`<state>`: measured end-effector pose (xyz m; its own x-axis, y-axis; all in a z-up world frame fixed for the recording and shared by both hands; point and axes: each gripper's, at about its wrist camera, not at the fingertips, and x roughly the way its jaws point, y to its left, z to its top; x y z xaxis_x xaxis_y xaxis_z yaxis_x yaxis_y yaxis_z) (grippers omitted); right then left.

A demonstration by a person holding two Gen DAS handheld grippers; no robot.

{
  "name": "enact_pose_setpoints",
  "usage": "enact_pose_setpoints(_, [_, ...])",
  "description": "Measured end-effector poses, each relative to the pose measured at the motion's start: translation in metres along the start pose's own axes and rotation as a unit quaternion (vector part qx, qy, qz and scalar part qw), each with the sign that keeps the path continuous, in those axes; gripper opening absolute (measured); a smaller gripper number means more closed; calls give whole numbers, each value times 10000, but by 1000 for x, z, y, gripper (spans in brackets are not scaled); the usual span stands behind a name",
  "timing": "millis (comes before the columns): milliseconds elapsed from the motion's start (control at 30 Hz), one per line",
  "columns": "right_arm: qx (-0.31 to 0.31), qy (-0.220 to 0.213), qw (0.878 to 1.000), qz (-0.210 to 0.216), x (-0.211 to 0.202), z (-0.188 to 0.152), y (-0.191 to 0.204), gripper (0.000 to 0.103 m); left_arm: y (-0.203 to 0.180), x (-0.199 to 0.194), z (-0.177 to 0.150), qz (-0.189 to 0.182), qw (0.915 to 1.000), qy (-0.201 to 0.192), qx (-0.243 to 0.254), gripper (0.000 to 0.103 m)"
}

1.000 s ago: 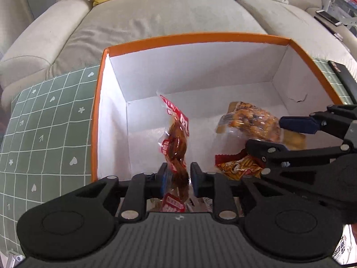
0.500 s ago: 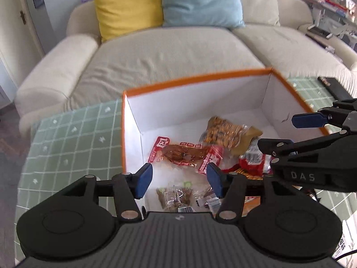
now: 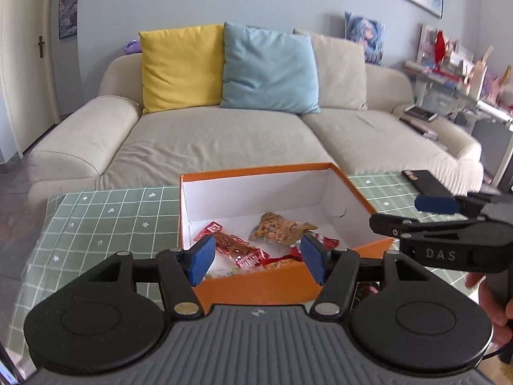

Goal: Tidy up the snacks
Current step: 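Move both tools back toward the snacks on the table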

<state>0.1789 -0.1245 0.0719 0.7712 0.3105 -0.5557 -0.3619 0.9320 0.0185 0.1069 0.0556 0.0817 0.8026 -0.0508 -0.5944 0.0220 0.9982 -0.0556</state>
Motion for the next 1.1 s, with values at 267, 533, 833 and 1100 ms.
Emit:
enact_pose_setpoints(267, [362, -64, 9988, -321, -39, -60, 0, 75, -1, -16, -51, 44, 10000, 30, -55, 72])
enact_pose_setpoints(533, [652, 449, 9937, -795, -44, -126, -9, 78, -8, -3, -108, 94, 9980, 616, 63, 72])
enact_pose_setpoints(833, [1300, 1509, 9759, -896, -23, -187, -28, 86, -9, 24, -152, 93, 9924, 1216, -160, 72])
enact_pose_setpoints(1100, [1860, 1839, 9619, -793, 6, -195, -40, 86, 1, 39, -156, 185, 9904, 1328, -346, 72])
